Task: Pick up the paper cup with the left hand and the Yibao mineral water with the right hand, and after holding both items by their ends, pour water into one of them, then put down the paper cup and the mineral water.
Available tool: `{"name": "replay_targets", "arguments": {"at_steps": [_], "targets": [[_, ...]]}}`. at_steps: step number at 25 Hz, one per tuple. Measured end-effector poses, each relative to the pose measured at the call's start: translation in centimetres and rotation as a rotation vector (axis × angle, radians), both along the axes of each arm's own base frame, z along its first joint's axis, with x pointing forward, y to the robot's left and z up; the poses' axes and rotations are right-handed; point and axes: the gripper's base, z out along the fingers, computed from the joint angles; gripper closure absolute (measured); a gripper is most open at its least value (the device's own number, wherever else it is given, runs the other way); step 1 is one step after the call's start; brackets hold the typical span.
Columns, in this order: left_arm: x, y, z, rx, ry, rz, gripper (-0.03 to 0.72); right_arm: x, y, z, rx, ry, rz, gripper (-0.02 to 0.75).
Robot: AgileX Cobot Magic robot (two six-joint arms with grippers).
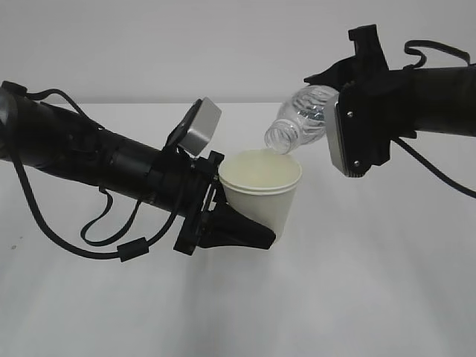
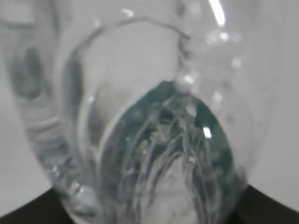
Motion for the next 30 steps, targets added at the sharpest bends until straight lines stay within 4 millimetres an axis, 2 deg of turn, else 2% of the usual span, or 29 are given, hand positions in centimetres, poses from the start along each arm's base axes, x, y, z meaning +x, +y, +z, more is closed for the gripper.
{"name": "replay_targets", "arguments": {"at_steps": [30], "targets": [[-0.18,0.10,-0.18,0.021,-0.007,-0.023,0.252,-0.06,0.25,0.24,-0.012,-0.042,0.041,0.337]]}}
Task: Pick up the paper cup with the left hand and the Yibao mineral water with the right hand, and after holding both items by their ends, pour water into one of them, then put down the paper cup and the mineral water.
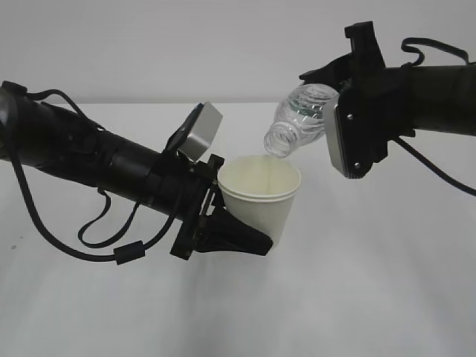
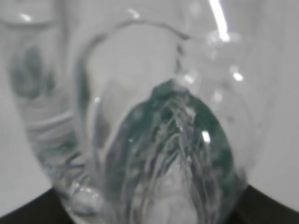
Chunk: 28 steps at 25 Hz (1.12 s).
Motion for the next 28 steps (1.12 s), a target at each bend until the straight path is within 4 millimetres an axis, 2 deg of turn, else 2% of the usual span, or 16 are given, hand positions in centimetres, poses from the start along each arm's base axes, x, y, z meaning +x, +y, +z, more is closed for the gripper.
{"name": "replay_targets", "arguments": {"at_steps": [8,28], "targets": [[-0.8,-1.0,0.0,0.000,0.000,-0.037,0.252,0.0,0.0,0.0,0.002,-0.002,-0.004,0.336],[-0.8,-1.1,0.0,-0.001,0.001,-0.036,0.253,0.0,0.0,0.1,-0.004,-0.013,-0.002,0.337]]}}
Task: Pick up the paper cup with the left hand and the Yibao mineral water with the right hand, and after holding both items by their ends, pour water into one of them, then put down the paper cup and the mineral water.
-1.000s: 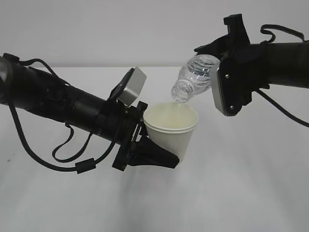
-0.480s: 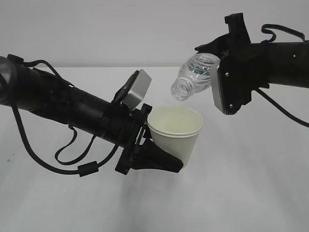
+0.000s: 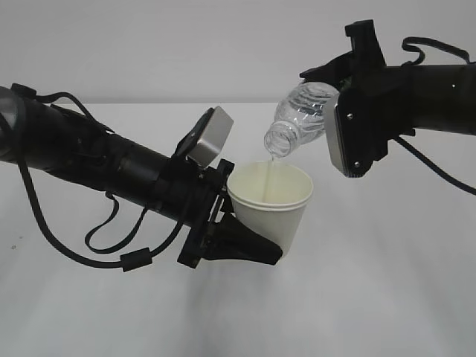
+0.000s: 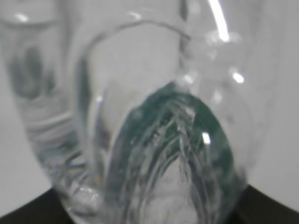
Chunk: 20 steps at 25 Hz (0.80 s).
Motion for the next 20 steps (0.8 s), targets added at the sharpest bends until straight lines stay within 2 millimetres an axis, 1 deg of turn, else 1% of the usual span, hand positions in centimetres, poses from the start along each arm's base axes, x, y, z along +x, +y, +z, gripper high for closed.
{"name": "replay_targets", "arguments": {"at_steps": [20], "targets": [[0.13,-0.08,0.14,-0.015,0.007,0.018,0.253,0.00,0.02,0.01,-0.017,-0.014,0.009,0.337]]}}
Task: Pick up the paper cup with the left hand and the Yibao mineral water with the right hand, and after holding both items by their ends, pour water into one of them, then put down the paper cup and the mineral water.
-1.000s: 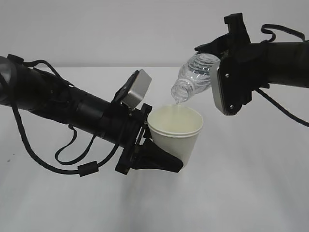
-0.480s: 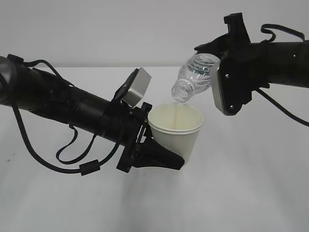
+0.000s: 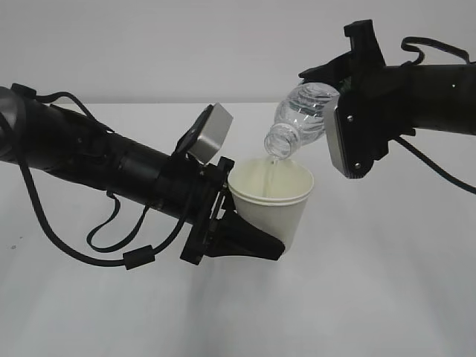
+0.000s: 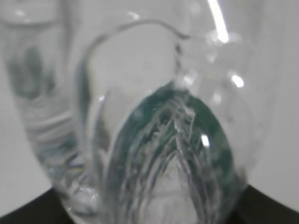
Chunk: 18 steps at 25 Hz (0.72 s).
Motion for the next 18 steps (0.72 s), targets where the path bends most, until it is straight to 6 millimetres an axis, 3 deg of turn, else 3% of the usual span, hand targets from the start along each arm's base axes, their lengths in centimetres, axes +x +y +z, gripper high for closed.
{"name": "replay_targets", "arguments": {"at_steps": [18], "targets": [[0.00,0.00,0.00,0.000,0.000,0.000,0.253,0.00,0.02,0.02,0.002,-0.002,0.001,0.337]]}}
